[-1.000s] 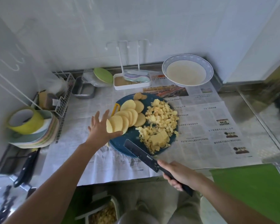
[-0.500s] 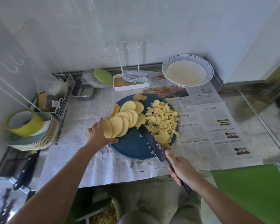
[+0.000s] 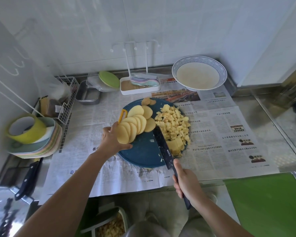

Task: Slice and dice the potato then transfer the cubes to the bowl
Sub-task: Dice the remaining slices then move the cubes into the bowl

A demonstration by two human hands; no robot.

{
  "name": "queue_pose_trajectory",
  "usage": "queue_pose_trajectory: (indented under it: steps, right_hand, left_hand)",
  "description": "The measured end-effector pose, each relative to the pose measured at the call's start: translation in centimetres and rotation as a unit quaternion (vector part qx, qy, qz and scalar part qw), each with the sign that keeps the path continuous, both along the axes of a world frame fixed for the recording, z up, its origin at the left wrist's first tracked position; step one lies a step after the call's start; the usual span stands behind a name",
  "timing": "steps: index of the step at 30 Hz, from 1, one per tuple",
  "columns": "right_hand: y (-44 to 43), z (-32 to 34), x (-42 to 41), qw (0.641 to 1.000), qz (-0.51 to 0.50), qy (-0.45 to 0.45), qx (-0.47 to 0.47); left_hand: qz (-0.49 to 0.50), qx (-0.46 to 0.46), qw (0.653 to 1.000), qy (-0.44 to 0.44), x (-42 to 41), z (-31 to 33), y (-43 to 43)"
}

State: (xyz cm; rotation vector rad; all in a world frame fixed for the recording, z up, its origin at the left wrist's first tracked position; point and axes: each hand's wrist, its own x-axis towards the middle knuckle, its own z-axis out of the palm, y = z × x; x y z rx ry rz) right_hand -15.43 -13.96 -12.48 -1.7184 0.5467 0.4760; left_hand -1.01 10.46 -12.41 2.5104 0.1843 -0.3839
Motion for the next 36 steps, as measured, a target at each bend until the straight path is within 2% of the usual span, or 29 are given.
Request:
queue_pose_trajectory:
  steps: [7, 13, 18, 20, 23, 25, 27, 33, 36]
  right_hand:
    - [-0.8, 0.9, 0.1, 0.997, 0.048, 0.026, 0.052]
    - [-1.7, 1.7, -0.1, 0.996, 0.077, -0.031, 0.029]
    - [-1.2, 2.4, 1.0, 0.993, 0.087, -0.082, -0.017]
    - [-1.0, 2.7, 1.6, 0.988, 0.100, -0.109, -0.052]
    - [-1.1, 3.0, 2.8, 0.984, 0.108, -0.118, -0.073]
    - [-1.5, 3.2, 3.6, 0.983, 0.115, -0.119, -0.076]
    - [-2.1, 3.4, 4.3, 0.984, 0.110, -0.122, -0.076]
    - [-3.6, 3.8, 7.3, 0.982, 0.127, -0.126, -0.061]
    - [-3.9, 4.5, 9.0, 0.980, 0.144, -0.132, -0.049]
  left_hand:
    - [-0.003, -0.022, 1.000, -0.013, -0.4, 0.0, 0.2]
    - [-0.018, -0.048, 0.997, -0.056, -0.3, 0.1, 0.2]
    - [-0.079, -0.046, 0.994, -0.053, 0.8, 1.3, 0.2]
    - [-0.054, -0.047, 0.996, -0.062, 1.2, 2.2, 0.0]
    - [0.072, -0.056, 0.991, -0.099, 1.6, 3.3, -0.2]
    - [0.151, -0.063, 0.984, -0.071, 1.9, 3.8, -0.4]
    - [0.181, -0.047, 0.982, -0.002, 2.4, 4.0, -0.7]
    - [0.163, 0.055, 0.973, 0.153, 3.5, 3.2, -2.5]
    - [0.132, 0.059, 0.976, 0.163, 2.9, 3.4, -2.6]
